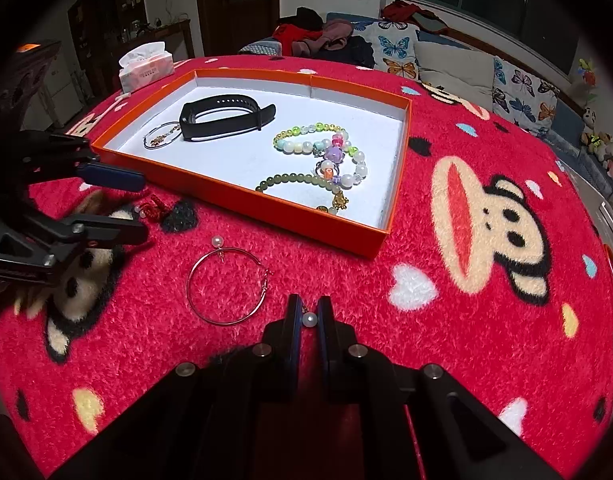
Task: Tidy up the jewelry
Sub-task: 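Grasp the red tassel earring with the left tool while the right tool holds the pearl earring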
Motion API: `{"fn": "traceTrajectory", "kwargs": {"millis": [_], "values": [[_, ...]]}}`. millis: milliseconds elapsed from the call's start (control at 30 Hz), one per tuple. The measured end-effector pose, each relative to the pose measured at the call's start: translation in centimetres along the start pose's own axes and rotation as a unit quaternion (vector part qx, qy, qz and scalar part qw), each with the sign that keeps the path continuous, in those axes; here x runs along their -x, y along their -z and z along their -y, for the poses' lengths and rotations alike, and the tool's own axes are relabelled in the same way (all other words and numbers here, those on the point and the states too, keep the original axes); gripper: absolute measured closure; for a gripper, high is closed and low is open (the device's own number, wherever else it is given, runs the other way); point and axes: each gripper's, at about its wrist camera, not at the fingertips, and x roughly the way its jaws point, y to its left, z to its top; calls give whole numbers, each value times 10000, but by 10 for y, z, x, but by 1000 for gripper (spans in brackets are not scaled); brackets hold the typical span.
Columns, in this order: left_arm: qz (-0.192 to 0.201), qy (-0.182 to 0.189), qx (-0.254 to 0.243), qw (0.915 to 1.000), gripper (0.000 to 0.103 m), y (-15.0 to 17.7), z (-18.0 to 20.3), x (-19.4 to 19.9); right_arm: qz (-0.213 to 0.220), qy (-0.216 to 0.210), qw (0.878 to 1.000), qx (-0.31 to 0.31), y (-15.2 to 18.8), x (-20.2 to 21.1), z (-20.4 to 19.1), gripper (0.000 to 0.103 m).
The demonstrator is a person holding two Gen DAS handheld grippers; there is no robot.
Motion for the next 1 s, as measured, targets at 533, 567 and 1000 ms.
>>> {"fn": "traceTrajectory", "kwargs": {"millis": [533,567,1000], "values": [[-27,27,-49,10000,85,-6,-3,-14,18,-54,10000,-49,-1,4,2,93],[-22,31,-27,10000,85,-6,-4,-14,17,-71,10000,-49,-1,4,2,93],[222,38,45,9997,86,-6,-5,9,-42,-290,9996,-47,2,5,4,93]]}}
